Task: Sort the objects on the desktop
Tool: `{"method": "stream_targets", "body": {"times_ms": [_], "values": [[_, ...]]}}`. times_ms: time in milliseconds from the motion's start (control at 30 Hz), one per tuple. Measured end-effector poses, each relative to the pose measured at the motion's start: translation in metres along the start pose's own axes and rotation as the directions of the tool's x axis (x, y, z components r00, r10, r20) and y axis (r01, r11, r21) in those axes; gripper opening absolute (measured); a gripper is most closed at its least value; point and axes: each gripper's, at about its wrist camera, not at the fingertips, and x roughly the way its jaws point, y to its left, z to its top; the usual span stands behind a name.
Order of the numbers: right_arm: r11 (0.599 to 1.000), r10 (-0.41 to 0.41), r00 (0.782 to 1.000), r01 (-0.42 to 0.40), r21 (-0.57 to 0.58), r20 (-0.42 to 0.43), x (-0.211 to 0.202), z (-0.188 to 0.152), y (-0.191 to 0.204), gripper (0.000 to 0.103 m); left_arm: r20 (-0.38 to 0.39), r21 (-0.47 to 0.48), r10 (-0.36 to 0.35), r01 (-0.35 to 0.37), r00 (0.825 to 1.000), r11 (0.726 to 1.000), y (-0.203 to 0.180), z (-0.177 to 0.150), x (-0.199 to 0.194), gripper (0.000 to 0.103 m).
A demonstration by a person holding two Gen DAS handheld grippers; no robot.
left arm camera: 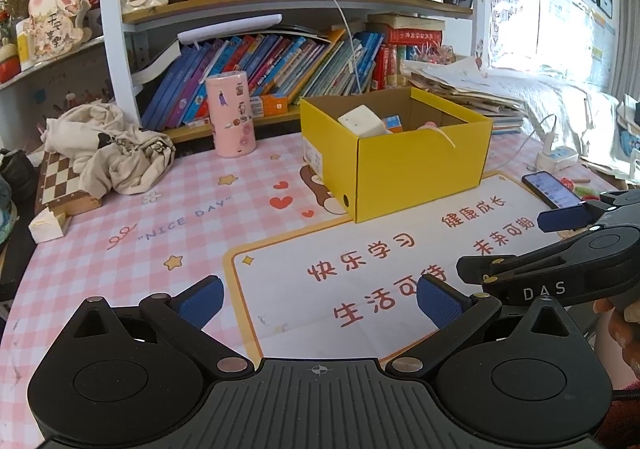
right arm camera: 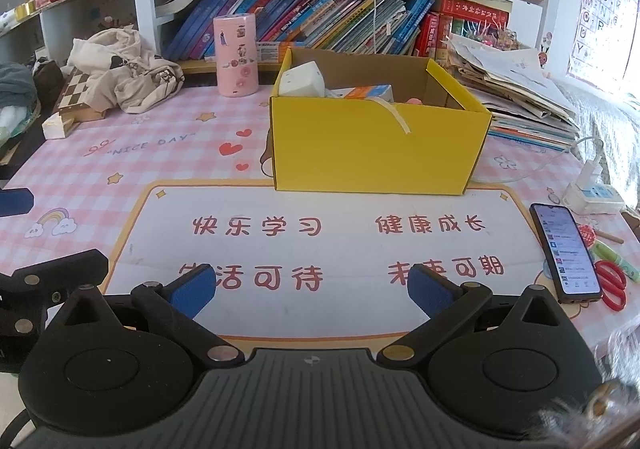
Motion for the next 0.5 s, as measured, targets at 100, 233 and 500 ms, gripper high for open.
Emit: {"method": "stream_targets", "body": {"times_ms": [100,233,500], "values": [[1.0,0.0,1.0,0.0,-0.001,0.002,-0.0009,-0.0005,0.0002,0.103,0.001,0.004,0.001,-0.001,1.0,1.0,-0.0008,0.0001,-0.0005,0.103],[1.0,0.0,1.0,0.0,-0.002,0.003,-0.0015,-0.0012,0.0012,0.103,0.001,0.007,0.004,-0.004,1.0,1.0,-0.0009,0.0002,-0.0011,0.103],[1.0,0.003,1.0,-0.003,-0.007,0.005,-0.001,-0.0006,-0.0013,0.103,0.005,0.015,0.001,-0.001,1.0,1.0,-0.0021,0.0,-0.0022,0.103]]}}
